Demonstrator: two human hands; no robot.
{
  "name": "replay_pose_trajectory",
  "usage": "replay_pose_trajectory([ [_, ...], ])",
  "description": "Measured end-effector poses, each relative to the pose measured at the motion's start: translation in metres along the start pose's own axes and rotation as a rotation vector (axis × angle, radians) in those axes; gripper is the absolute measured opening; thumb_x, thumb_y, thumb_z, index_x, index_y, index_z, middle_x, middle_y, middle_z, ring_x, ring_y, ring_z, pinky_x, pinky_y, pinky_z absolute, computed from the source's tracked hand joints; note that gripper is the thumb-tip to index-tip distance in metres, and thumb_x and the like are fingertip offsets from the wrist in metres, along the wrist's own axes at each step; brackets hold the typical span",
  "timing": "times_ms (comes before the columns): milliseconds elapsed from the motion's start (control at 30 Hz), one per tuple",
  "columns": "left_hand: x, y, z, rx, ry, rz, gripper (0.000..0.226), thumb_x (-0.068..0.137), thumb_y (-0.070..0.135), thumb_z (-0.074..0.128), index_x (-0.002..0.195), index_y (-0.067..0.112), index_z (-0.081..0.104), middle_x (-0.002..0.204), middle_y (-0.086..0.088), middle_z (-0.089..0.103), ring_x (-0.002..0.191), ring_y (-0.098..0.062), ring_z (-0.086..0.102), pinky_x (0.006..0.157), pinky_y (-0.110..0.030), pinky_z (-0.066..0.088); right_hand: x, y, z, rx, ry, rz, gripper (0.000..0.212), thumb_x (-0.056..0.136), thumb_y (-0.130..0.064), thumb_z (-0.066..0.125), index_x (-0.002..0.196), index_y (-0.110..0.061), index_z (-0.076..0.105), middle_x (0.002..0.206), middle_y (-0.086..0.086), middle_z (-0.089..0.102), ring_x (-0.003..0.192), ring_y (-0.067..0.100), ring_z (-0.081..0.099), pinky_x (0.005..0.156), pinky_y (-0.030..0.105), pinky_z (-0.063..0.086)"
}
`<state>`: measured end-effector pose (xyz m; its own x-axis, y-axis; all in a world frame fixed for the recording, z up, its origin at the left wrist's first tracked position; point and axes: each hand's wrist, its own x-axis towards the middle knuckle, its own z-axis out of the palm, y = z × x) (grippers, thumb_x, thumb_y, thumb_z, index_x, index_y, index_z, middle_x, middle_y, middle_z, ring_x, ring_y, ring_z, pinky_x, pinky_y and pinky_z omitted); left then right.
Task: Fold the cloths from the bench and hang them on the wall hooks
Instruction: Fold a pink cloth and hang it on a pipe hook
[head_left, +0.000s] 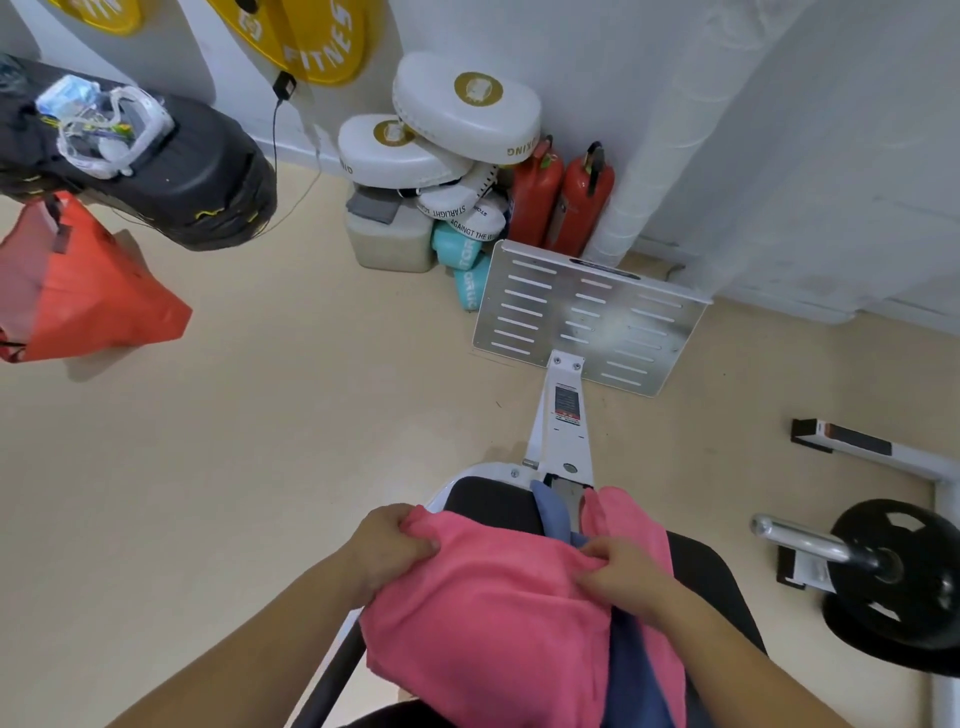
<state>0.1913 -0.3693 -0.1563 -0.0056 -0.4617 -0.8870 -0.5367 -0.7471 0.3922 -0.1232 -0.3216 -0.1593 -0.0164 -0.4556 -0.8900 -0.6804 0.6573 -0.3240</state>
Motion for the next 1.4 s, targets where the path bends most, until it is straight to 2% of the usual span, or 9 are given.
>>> replay_pose_trajectory([
  [100,-0.012,0.017,-0.009,-0.003,-0.036,0.037,0.028,0.073,0.018,0.079,0.100,0.016,0.074,0.099,-0.006,0.078,0.089,-0.025,0.075,0.078,-0.039,0.065,-0.011,0.004,-0.006,0.110,0.006,0.001,0.023,0.092,-0.032,0.067,0.079,-0.014,0.061,0.075,0.004,0.055,0.063,0.016,0.050,0.057,0.027,0.045],
  [333,-0.060,0.056,-0.043,0.297,-0.080,0.227,0.005,0.087,0.021,0.068,0.086,0.017,0.067,0.088,0.003,0.065,0.076,-0.013,0.059,0.067,-0.023,0.047,-0.065,0.005,-0.020,0.165,0.209,-0.136,0.043,0.098,-0.036,0.064,0.063,-0.021,0.044,0.063,-0.004,0.040,0.059,0.011,0.036,0.058,0.031,0.032],
  [500,-0.109,0.070,-0.070,0.534,-0.160,0.405,0.007,0.084,0.018,0.072,0.085,0.024,0.068,0.086,0.014,0.065,0.073,-0.001,0.059,0.065,-0.014,0.045,-0.126,0.003,-0.038,0.173,0.233,-0.306,0.023,0.089,-0.022,0.071,0.075,-0.007,0.062,0.061,-0.004,0.055,0.059,0.003,0.045,0.063,0.029,0.040],
  [600,-0.136,0.083,-0.079,0.546,-0.217,0.461,0.006,0.082,0.015,0.076,0.082,0.018,0.071,0.076,0.015,0.067,0.068,-0.002,0.060,0.064,-0.017,0.047,-0.165,0.001,-0.048,0.224,0.256,-0.363,0.013,0.083,-0.023,0.073,0.081,-0.011,0.070,0.076,0.010,0.071,0.067,0.006,0.057,0.069,0.031,0.046],
  [700,-0.165,0.106,-0.089,0.567,-0.248,0.536,0.008,0.079,0.015,0.079,0.079,0.019,0.072,0.074,0.010,0.071,0.069,-0.005,0.064,0.064,-0.021,0.050,-0.204,-0.007,-0.066,0.287,0.318,-0.421,0.007,0.086,-0.005,0.076,0.083,-0.011,0.074,0.079,0.009,0.075,0.069,0.006,0.064,0.069,0.025,0.049],
  [900,-0.215,0.147,-0.084,0.715,-0.137,0.720,0.010,0.080,0.013,0.077,0.081,0.020,0.070,0.060,0.023,0.059,0.055,-0.001,0.050,0.053,-0.013,0.038,-0.267,-0.025,-0.109,0.270,0.391,-0.530,0.021,0.085,0.001,0.076,0.082,-0.019,0.074,0.081,0.006,0.076,0.072,0.018,0.068,0.071,0.027,0.051],
  [1067,-0.236,0.152,-0.078,0.755,-0.045,0.864,0.020,0.084,0.016,0.074,0.082,0.036,0.073,0.078,0.026,0.070,0.070,-0.002,0.061,0.064,-0.015,0.050,-0.297,-0.032,-0.122,0.233,0.384,-0.549,0.030,0.082,0.004,0.078,0.075,-0.025,0.078,0.080,0.002,0.077,0.074,0.008,0.068,0.069,0.017,0.051],
  [1233,-0.246,0.147,-0.076,0.654,0.045,0.955,0.021,0.079,0.017,0.084,0.078,0.038,0.077,0.083,0.020,0.074,0.081,-0.009,0.069,0.076,-0.027,0.056,-0.311,-0.018,-0.125,0.214,0.405,-0.501,0.027,0.081,-0.003,0.081,0.080,-0.029,0.082,0.084,-0.001,0.080,0.084,0.017,0.075,0.078,0.028,0.057],
  [1400,-0.252,0.145,-0.069,0.655,0.088,1.036,0.029,0.076,0.019,0.087,0.074,0.045,0.074,0.082,0.020,0.072,0.080,-0.006,0.068,0.071,-0.015,0.053,-0.310,-0.009,-0.127,0.295,0.471,-0.473,0.022,0.079,0.000,0.082,0.077,-0.022,0.084,0.078,0.006,0.080,0.075,0.023,0.075,0.076,0.029,0.059],
])
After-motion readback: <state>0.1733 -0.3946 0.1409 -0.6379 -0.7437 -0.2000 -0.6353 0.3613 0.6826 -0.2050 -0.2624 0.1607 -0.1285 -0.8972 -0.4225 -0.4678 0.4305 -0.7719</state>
